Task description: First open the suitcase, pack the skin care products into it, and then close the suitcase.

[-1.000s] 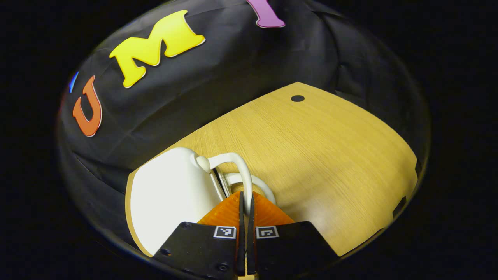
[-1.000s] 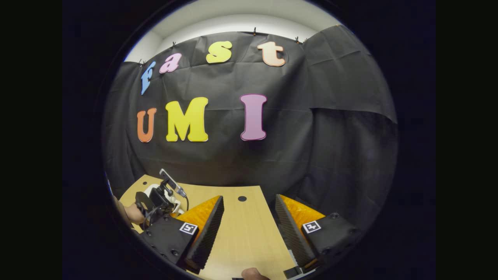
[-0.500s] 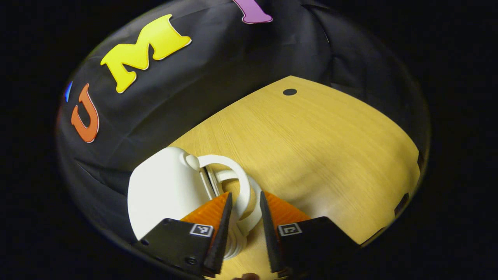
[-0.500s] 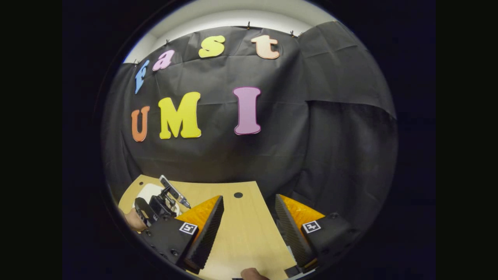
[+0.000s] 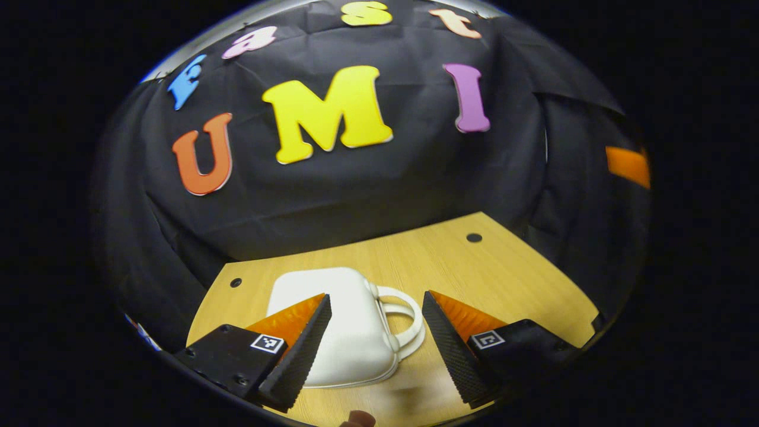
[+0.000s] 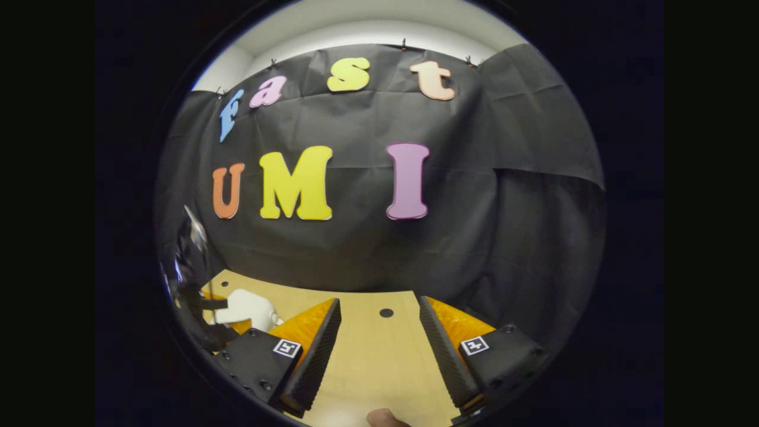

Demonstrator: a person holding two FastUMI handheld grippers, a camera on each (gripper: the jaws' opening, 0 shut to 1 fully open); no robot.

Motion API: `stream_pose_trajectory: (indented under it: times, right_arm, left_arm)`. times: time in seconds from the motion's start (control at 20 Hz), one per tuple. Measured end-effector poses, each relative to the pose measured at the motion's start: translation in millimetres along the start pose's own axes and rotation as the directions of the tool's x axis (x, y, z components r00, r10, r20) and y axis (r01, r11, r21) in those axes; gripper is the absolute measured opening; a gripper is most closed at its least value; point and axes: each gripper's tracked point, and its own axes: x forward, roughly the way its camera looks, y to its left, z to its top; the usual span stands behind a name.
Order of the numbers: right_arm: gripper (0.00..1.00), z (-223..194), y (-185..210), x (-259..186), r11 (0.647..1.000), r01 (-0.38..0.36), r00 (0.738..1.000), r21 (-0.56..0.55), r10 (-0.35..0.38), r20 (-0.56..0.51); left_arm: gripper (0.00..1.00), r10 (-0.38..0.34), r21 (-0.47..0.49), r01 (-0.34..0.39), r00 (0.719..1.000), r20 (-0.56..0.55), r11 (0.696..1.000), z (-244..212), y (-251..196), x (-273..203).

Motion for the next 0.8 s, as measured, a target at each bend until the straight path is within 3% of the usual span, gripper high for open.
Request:
stream_pose_trajectory:
  times: [0.25,0.6,0.8]
  right_arm:
    - [0.79,15.3,72.9,3.6,0.995,-0.099,0.995,-0.032,0.099,0.02]
    - [0.79,42.6,139.4,-0.6,0.982,-0.164,0.981,-0.096,0.173,0.084]
    - [0.79,39.7,153.5,-11.8,0.977,-0.18,0.977,-0.117,0.191,0.092]
  left_arm:
    - [0.98,0.159,-0.072,-0.148,0.971,0.18,0.986,66.0,81.7,-55.6]
    - [0.98,0.221,-0.155,-0.183,0.933,0.283,0.971,91.7,111.7,-105.7]
    - [0.98,0.181,-0.181,-0.132,0.939,0.291,0.975,87.8,93.5,-103.6]
